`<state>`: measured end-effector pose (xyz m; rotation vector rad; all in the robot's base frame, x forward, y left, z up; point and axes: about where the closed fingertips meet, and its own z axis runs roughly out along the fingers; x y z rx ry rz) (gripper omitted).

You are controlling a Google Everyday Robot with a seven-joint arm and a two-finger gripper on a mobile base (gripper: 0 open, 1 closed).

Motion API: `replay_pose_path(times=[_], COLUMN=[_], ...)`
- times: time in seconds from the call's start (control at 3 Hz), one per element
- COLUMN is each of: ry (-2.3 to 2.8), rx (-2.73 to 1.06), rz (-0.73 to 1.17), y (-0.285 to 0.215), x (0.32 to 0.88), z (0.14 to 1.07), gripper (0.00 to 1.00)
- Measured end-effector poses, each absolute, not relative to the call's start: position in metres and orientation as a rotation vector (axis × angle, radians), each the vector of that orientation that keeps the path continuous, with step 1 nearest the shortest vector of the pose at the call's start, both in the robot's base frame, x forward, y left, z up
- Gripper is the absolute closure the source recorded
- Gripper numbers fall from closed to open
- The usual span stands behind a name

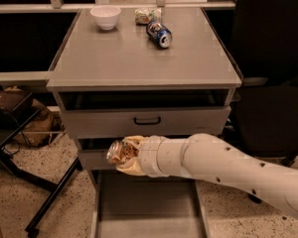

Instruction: Place orange can into bottom drawer

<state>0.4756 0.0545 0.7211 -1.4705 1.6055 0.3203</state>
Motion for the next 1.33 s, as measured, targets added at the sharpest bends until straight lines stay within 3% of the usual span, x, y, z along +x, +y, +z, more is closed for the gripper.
replay_pose_path(times=[0.67,1.33], ry=[1.832,1.87], rx=[-1.417,-1.413], rz=[0.156,0.112], y=[0.005,-0.014], x=[0.46,0.455], z=[0.621,0.596], gripper=[1.0,1.0])
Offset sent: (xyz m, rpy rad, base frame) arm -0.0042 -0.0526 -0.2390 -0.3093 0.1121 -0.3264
